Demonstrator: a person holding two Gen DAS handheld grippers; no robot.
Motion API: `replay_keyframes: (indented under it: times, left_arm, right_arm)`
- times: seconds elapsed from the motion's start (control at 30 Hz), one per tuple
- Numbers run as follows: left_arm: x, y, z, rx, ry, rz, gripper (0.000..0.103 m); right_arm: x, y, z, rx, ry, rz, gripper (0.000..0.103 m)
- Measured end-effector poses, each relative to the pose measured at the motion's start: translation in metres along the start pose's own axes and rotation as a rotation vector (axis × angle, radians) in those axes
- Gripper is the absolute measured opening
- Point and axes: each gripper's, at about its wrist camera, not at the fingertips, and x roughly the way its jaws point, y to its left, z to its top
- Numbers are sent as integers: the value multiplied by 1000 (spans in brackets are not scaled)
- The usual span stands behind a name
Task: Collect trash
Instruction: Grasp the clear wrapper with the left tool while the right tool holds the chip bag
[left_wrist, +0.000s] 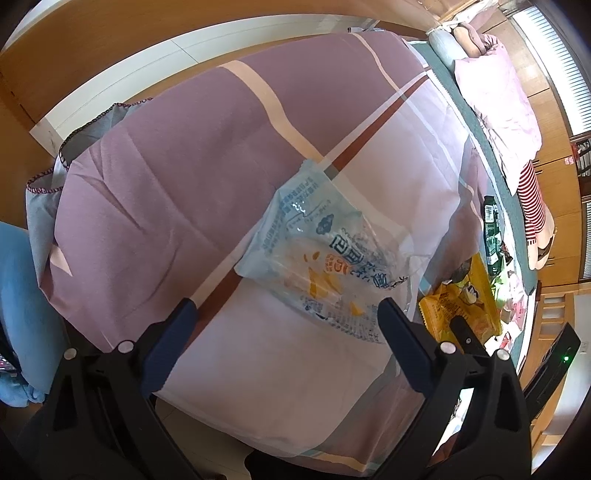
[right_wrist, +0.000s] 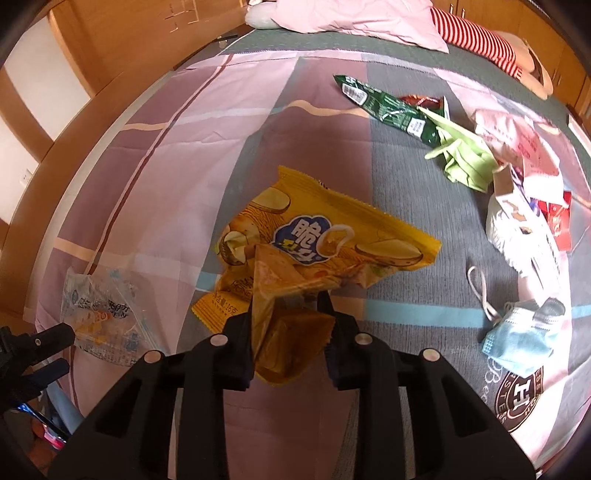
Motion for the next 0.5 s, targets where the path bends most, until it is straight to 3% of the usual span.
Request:
replay_keyframes:
  times: [0.2,0.33,0.5]
  left_arm:
    - [-3,6,10,-23,3,-48,98]
    - [0,-14,20,86,27,-119,98]
    - [13,-47,10,270,2,-13,98]
  right_arm:
    - [-9,-11,2,68,-38,-6,30]
    - [-17,-21,3,125,-72,-1,30]
    - [-17,-26,2,155,-59,13,30]
